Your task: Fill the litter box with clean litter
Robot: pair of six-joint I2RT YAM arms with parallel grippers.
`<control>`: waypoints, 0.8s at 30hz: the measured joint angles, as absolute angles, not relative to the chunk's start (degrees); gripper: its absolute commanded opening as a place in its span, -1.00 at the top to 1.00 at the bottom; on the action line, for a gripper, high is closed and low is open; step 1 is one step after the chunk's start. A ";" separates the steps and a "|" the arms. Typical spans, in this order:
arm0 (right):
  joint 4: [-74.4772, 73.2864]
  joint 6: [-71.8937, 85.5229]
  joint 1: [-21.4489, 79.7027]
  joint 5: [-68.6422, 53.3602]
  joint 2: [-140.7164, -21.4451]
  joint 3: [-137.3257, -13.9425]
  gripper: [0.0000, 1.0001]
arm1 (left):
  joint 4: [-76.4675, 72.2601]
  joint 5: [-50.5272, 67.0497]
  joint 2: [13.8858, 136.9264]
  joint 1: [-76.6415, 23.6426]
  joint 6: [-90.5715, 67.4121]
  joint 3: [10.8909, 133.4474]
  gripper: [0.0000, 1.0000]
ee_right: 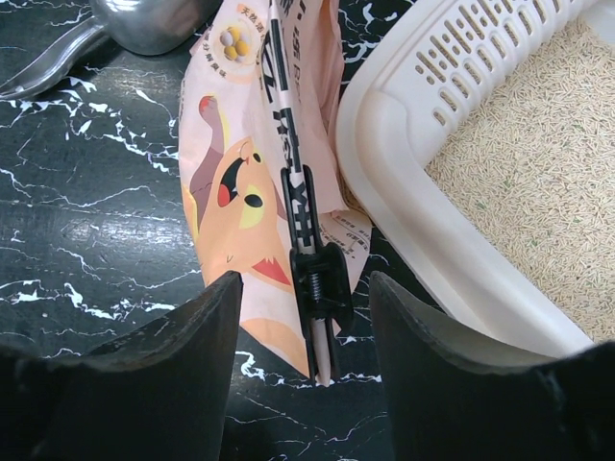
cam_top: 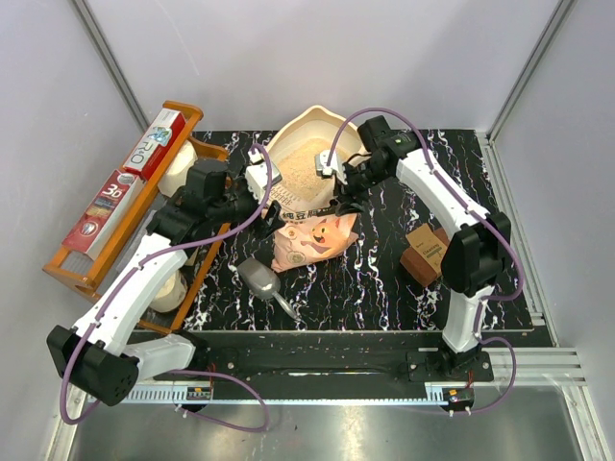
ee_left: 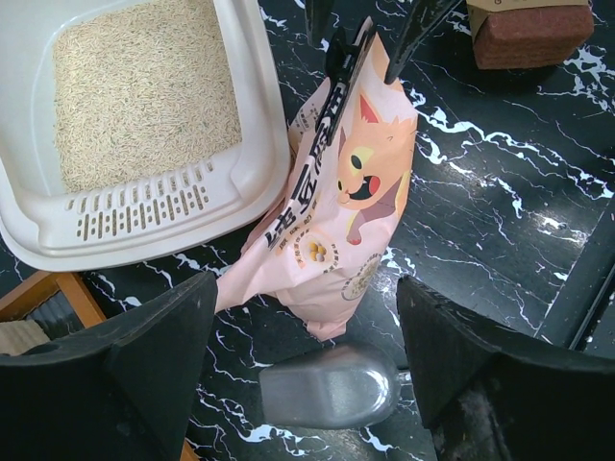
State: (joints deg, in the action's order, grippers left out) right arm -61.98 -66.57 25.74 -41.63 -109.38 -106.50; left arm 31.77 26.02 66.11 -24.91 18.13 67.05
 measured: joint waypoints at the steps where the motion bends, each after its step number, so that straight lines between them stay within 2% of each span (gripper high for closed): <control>1: -61.76 -66.26 25.74 -41.54 -109.47 -106.50 -0.21 | 31.77 26.15 66.11 -24.88 18.13 67.05 -0.59; 11: -61.08 -65.69 25.74 -41.01 -110.06 -106.50 -0.04 | 31.77 26.81 66.11 -24.88 17.98 66.89 -0.58; 17: -61.14 -65.71 25.74 -40.97 -111.15 -106.50 0.18 | 31.57 26.96 66.11 -24.88 17.98 66.39 -0.58; 24: -61.17 -65.71 25.76 -40.99 -111.63 -106.50 0.12 | 31.57 27.24 66.13 -24.88 17.96 66.22 -0.58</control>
